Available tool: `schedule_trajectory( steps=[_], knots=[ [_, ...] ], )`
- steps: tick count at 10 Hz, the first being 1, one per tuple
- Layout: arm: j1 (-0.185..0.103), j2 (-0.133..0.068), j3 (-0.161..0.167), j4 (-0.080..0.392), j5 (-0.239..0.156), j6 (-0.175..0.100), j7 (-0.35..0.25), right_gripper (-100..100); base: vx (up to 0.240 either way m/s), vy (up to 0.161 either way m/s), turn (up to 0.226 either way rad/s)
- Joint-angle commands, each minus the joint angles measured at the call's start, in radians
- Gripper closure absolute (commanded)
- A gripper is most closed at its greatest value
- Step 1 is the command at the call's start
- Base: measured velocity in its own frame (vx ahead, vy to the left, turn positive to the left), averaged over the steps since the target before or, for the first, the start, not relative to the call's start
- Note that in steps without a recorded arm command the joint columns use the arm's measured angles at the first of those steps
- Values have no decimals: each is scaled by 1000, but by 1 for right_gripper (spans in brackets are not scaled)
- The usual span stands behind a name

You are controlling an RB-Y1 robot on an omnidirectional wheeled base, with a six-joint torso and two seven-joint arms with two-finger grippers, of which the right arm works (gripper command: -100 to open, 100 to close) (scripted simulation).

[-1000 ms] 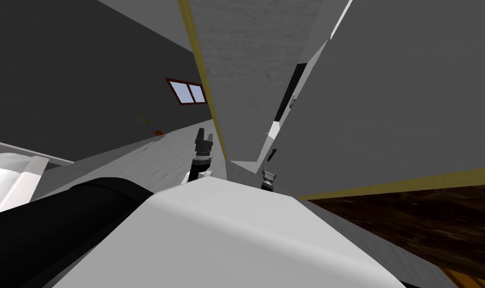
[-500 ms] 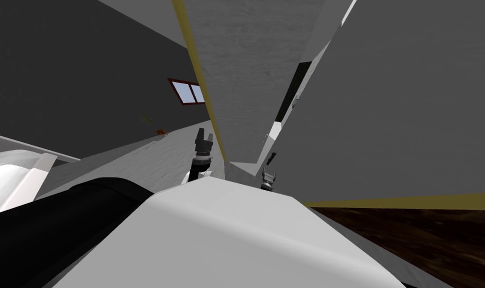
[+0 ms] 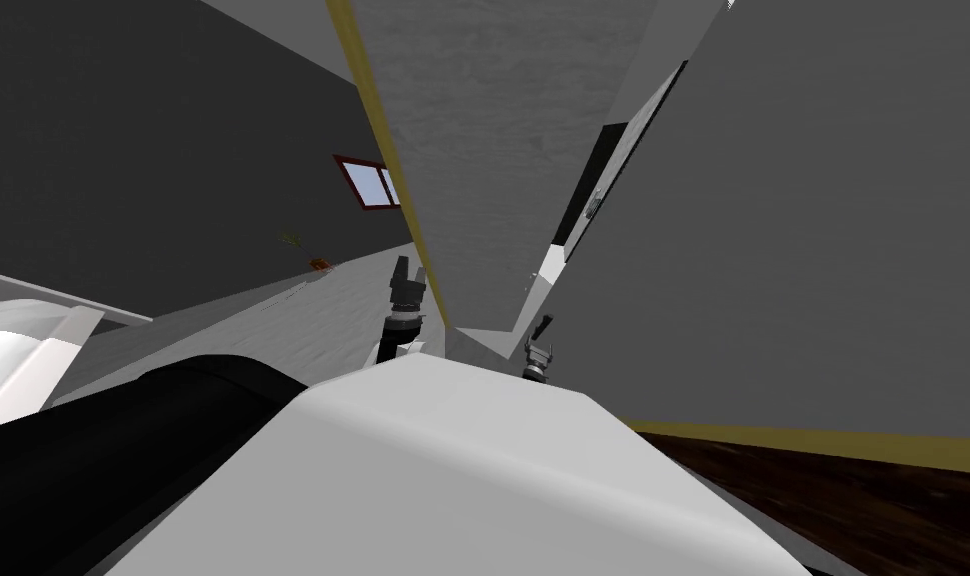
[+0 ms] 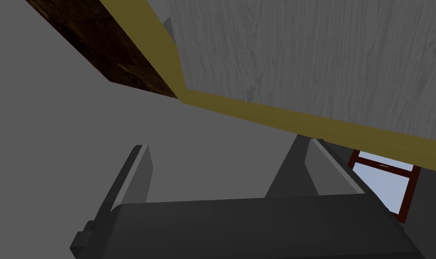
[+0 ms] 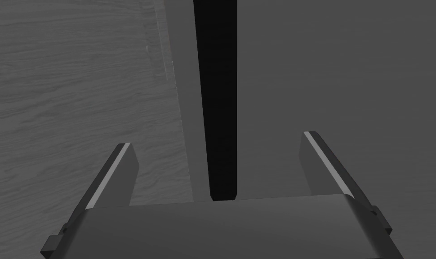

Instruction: Push the door open

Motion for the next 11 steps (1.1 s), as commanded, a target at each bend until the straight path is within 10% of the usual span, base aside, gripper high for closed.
schedule_trajectory(
  steps=[1,6,7,11],
  knots=[
    [-5,-2,-5,9,-1,-2,-6,-100,208,-73,35],
    [-12,-2,-14,23,-3,-5,-16,-100,161,-57,23],
    [-12,-2,-14,23,-3,-5,-16,100,-12,0,-15],
    [-12,-2,-14,23,-3,-5,-16,100,-9,6,7]
  ],
)
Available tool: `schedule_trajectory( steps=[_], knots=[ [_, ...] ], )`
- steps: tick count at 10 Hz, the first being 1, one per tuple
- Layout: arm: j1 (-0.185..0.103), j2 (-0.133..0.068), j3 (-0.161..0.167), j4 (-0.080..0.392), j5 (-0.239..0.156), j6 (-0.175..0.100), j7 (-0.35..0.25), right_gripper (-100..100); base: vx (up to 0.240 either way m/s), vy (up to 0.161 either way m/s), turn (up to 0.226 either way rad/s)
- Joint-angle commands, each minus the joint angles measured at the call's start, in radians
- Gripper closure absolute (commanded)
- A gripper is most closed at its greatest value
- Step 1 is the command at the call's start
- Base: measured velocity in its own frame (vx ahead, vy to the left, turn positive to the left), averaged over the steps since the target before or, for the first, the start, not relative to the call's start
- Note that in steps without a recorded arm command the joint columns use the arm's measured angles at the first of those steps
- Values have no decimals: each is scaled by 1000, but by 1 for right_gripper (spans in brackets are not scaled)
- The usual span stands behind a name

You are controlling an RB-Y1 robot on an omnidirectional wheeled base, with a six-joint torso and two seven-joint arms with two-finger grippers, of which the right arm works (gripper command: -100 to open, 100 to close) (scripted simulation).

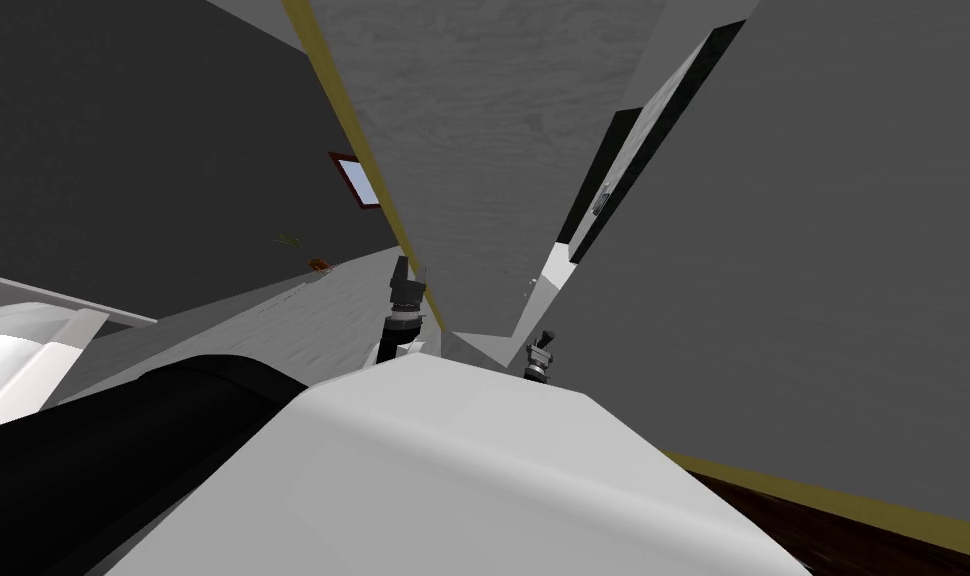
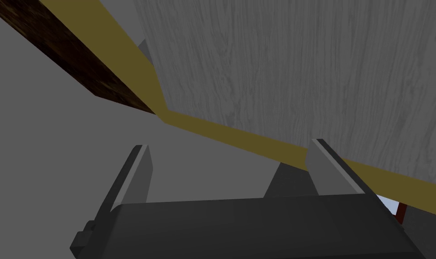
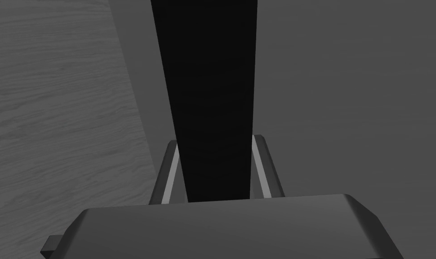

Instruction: Push the door open

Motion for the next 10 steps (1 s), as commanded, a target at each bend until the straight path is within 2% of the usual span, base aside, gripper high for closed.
schedule_trajectory(
  steps=[1,2,8,9,10],
  knots=[
    [3,0,1,0,1,-3,1,100,0,0,0],
    [-7,-2,-28,17,-4,-6,2,100,0,-19,78],
    [-25,-6,-97,58,-12,-21,6,100,-1,-32,45],
    [-31,-7,-118,71,-15,-25,8,100,-10,-41,67],
    [-31,-7,-118,71,-15,-25,8,100,8,-30,50]
  ],
)
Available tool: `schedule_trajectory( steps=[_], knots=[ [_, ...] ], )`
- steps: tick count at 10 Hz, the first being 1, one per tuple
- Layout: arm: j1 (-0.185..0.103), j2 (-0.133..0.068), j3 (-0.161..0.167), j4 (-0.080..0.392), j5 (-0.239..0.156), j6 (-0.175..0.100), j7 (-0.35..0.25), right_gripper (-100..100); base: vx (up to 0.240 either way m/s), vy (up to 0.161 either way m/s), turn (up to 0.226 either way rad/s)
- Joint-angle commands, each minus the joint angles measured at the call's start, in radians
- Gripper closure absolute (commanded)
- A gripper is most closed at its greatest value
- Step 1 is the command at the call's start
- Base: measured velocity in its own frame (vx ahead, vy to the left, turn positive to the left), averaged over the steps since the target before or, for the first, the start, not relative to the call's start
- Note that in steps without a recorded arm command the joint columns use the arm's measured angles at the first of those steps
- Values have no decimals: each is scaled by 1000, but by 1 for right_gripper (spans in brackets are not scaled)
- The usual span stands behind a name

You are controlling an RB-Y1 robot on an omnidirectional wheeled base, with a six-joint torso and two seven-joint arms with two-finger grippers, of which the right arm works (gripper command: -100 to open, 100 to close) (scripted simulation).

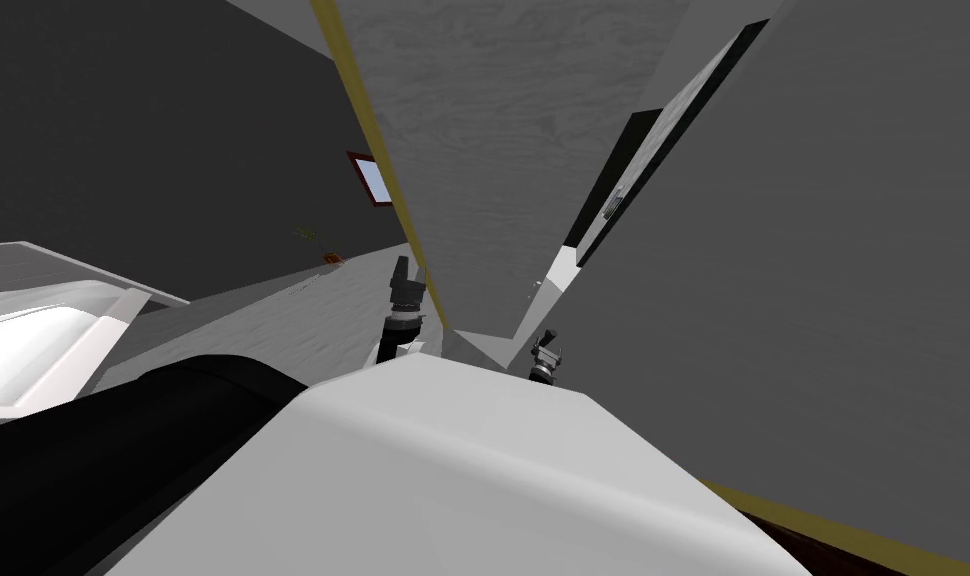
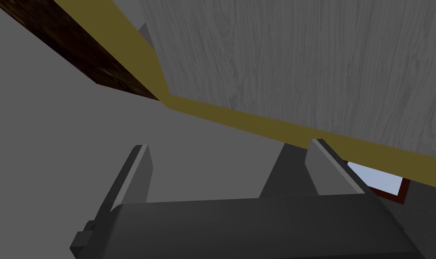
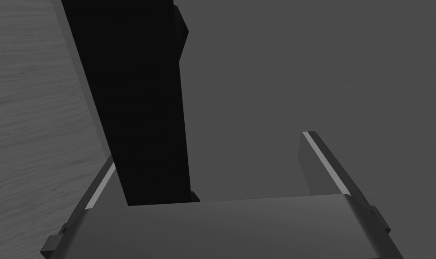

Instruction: Push the door open

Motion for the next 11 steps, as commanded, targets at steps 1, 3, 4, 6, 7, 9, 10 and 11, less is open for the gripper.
schedule_trajectory(
  steps=[1,3,4,6,7,9,10,11],
  knots=[
    [-9,-14,-20,32,-5,-23,-13,100,17,-12,2],
    [-12,-15,-31,39,-6,-25,-12,100,4,-6,6],
    [-15,-15,-41,45,-7,-28,-11,100,-1,-12,52],
    [-18,-16,-52,51,-9,-30,-11,100,-10,-10,28],
    [-18,-16,-52,51,-9,-30,-11,100,-4,-8,35],
    [-21,-16,-64,59,-10,-32,-10,100,20,-6,-3],
    [-21,-16,-64,59,-10,-32,-10,100,-7,-14,40],
    [-25,-16,-76,66,-12,-35,-9,100,-1,-23,36]
  ],
)
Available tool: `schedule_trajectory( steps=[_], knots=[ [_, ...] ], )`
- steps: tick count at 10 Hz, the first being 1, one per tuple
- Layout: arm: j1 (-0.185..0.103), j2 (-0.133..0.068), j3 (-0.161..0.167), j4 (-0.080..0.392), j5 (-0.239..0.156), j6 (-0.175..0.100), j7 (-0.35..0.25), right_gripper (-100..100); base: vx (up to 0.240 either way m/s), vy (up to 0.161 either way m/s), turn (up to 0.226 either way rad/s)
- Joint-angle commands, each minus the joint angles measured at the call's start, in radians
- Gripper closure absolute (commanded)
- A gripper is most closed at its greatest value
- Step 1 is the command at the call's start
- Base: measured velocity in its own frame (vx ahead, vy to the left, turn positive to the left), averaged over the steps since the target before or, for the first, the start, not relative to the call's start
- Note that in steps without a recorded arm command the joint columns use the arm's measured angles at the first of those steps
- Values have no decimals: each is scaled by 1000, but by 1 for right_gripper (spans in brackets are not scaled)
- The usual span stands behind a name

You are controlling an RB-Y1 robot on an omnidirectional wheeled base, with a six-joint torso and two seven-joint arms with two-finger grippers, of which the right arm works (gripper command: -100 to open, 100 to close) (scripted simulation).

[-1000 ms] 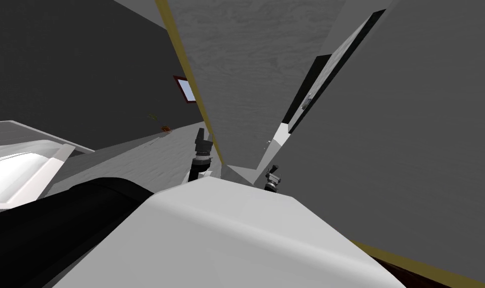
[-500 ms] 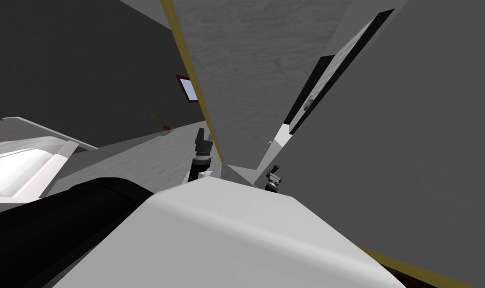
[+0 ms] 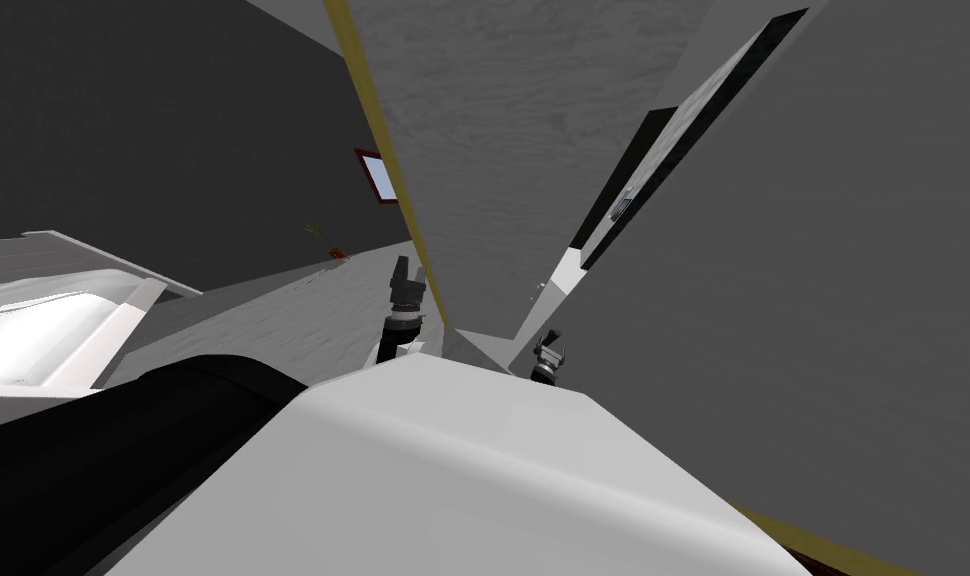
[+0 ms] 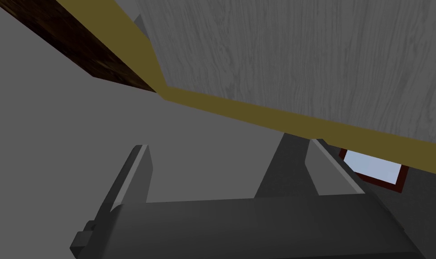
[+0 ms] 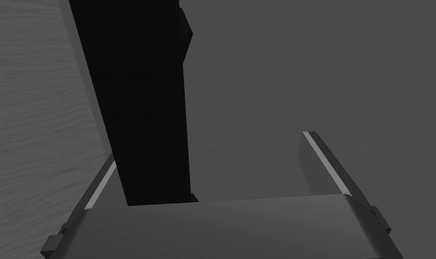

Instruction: Push the door open

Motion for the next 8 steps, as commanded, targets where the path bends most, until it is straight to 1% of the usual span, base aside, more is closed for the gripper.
schedule_trajectory(
  steps=[1,5,6,8],
  knots=[
    [19,-23,-31,6,-10,-18,1,100,8,-13,26],
    [19,-23,-31,6,-10,-18,1,100,1,4,-10],
    [15,-23,-43,13,-11,-21,2,100,-10,-21,68],
    [15,-23,-43,13,-11,-21,2,100,3,0,11]
  ],
)
